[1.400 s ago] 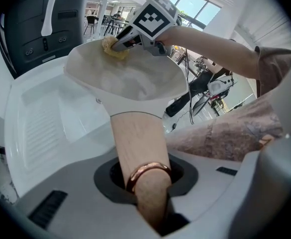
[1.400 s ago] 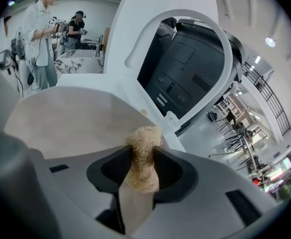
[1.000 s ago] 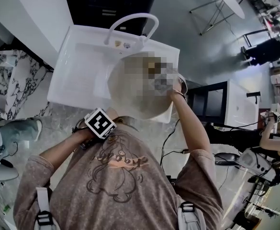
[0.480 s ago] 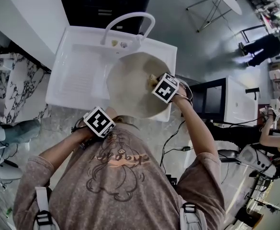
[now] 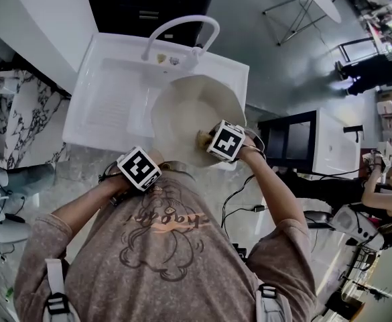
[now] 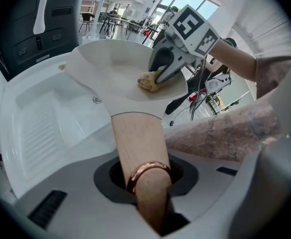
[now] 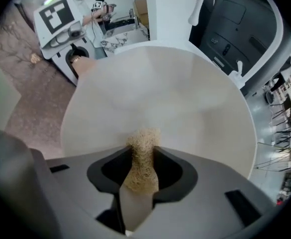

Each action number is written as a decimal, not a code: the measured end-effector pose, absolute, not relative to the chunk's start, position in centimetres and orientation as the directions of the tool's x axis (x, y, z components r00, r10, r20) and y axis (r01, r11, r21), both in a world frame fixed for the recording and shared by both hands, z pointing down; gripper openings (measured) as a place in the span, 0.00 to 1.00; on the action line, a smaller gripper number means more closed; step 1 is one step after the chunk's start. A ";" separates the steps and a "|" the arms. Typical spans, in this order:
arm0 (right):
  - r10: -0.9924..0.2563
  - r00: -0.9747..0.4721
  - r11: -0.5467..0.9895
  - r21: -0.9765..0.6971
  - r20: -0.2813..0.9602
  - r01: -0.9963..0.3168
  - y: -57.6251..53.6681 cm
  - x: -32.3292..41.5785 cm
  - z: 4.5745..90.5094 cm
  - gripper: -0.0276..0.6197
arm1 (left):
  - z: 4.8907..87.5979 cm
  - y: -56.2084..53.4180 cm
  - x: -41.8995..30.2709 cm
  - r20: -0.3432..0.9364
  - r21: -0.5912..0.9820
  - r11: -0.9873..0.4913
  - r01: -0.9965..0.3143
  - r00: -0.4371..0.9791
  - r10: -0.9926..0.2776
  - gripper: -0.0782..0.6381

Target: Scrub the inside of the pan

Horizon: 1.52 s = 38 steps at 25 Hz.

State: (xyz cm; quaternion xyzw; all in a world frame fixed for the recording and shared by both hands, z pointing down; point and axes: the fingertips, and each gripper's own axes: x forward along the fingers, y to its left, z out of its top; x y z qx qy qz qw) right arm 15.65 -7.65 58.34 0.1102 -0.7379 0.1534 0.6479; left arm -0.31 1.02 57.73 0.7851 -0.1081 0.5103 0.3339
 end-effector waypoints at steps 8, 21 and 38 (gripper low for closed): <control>0.096 -0.227 0.925 -0.171 0.969 -0.339 -4.5 12.0 58.4 0.27 | 57.9 1.5 0.0 0.873 0.418 -0.760 -0.497 0.450 0.187 0.26; 0.040 -0.361 0.923 -0.172 0.932 -0.343 -6.5 6.1 58.5 0.27 | 58.1 1.9 0.6 0.877 0.416 -0.761 -0.498 0.442 0.189 0.26; -0.205 -0.362 0.884 0.013 0.910 -0.467 -14.8 6.2 60.2 0.27 | 57.9 1.8 0.8 0.879 0.409 -0.766 -0.496 0.438 0.186 0.26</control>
